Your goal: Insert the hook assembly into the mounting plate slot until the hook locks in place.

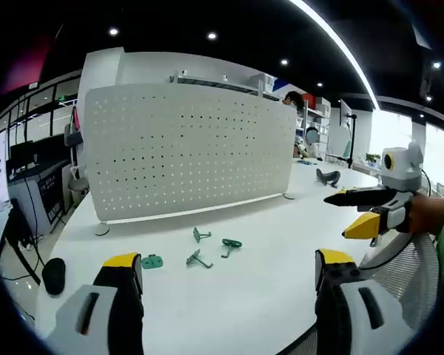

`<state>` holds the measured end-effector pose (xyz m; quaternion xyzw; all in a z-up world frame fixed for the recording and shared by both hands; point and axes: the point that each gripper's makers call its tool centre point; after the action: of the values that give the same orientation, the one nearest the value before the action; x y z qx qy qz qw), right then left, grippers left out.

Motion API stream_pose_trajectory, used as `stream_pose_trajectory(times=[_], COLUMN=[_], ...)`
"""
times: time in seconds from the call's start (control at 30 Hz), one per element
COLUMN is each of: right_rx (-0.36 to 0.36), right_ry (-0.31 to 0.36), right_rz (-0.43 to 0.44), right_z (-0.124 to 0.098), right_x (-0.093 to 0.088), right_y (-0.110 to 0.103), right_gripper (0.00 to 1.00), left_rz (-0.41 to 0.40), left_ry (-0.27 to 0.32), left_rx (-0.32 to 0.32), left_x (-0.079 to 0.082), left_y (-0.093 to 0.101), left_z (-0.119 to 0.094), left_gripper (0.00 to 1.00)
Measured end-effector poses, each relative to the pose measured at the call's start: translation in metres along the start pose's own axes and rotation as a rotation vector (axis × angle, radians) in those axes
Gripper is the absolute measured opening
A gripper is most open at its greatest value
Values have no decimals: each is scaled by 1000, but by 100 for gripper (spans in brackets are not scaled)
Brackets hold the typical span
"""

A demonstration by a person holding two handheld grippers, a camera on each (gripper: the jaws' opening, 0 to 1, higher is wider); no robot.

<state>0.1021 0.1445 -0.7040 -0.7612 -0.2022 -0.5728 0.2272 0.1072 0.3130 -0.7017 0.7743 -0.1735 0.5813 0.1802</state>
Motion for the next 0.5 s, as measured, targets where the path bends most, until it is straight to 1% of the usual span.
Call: stream_pose_trajectory(times=[0.5], right_rx=[0], right_ry=[-1], right_rz=[1], right_z=[0], right_x=[0], right_y=[0], right_gripper=[94], left_rz=[1], left_ry=[0], left_rx=[1], left_x=[0], left_y=[-1], left_z=[0], left_gripper=[99])
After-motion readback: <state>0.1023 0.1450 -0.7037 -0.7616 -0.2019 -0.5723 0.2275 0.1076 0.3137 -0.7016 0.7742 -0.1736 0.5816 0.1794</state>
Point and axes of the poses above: the point that each gripper's makers call its tool centre point, and the gripper's own axes: z roughly forward along the fingers, y roughly to its right, x roughly out of its top, and after that the axes turned 3 degrees about y, right-handed
